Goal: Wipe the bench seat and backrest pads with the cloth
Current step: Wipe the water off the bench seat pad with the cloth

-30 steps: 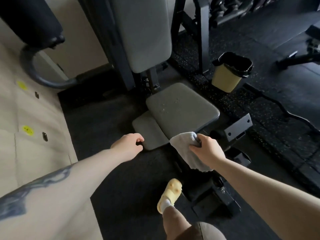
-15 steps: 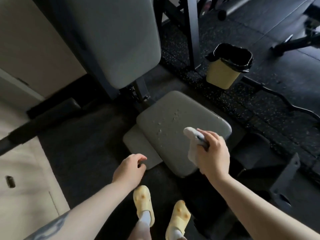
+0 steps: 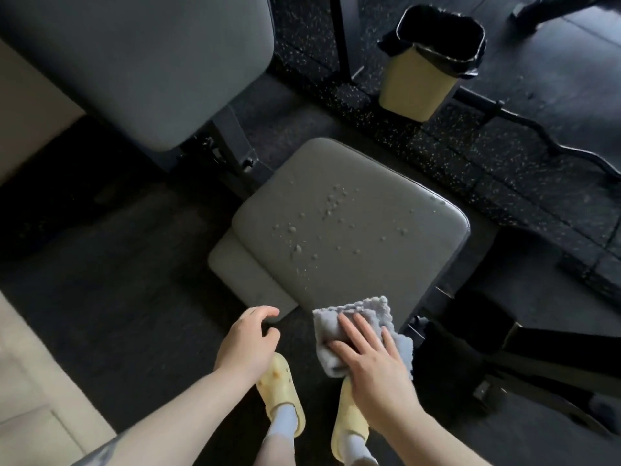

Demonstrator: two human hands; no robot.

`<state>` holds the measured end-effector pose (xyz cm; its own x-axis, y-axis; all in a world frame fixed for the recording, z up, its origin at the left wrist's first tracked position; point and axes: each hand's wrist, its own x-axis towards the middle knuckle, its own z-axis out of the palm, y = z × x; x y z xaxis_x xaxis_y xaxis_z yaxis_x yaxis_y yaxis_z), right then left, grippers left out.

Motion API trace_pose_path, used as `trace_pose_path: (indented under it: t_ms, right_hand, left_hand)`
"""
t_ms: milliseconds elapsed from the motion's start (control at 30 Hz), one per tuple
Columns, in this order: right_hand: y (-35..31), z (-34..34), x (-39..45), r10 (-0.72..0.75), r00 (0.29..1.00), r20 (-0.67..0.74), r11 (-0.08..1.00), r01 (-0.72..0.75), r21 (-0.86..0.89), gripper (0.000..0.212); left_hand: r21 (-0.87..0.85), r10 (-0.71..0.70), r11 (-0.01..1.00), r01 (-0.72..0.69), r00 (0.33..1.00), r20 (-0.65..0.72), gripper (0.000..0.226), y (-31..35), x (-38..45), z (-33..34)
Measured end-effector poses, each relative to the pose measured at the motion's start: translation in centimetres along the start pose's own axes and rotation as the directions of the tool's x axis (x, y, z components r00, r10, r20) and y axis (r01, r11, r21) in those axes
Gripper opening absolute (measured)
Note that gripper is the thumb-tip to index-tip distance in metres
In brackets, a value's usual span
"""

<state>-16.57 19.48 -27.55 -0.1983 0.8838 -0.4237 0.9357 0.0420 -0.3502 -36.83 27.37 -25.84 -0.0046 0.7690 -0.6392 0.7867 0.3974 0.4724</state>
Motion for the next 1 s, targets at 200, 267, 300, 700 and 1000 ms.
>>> trace_pose_path:
  t_ms: [200,267,300,700,1000]
  right_hand:
    - [3.1,-2.7,5.6,0.366,0.886,-0.286,0.93,-0.334,0.154,0.044]
    - [1.2,-1.6,6.6,0.258,0.937,-0.236,0.962,-0.227,0.15,0.051]
    - [0.6,-0.8,6.0,0.175,0.963,-0.205,0.981,-0.152,0.121,0.055]
    - [2.4,-3.2,7.2,0.421,0.884,-0.204,0.905,-0.395,0.156,0.058]
    - [7.8,-2.4,3.0,0.267,0.93,-0.253,0.954,-0.293,-0.067,0.06]
  left_hand:
    - [-0.037,0.042,0.998,-0.043,0.999,-0.006,0.034,-0.2,0.7,0.1]
    - [-0.055,0.071,0.996,-0.071,0.997,-0.011,0.035,0.3,1.1,0.2]
    - [-0.058,0.087,0.994,-0.088,0.996,-0.006,0.036,0.6,1.2,0.2]
    - [0.019,0.152,0.988,-0.154,0.986,0.07,0.041,1.5,2.2,-0.3]
    - [0.12,0.151,0.978,-0.168,0.979,0.139,0.047,2.3,2.4,0.7]
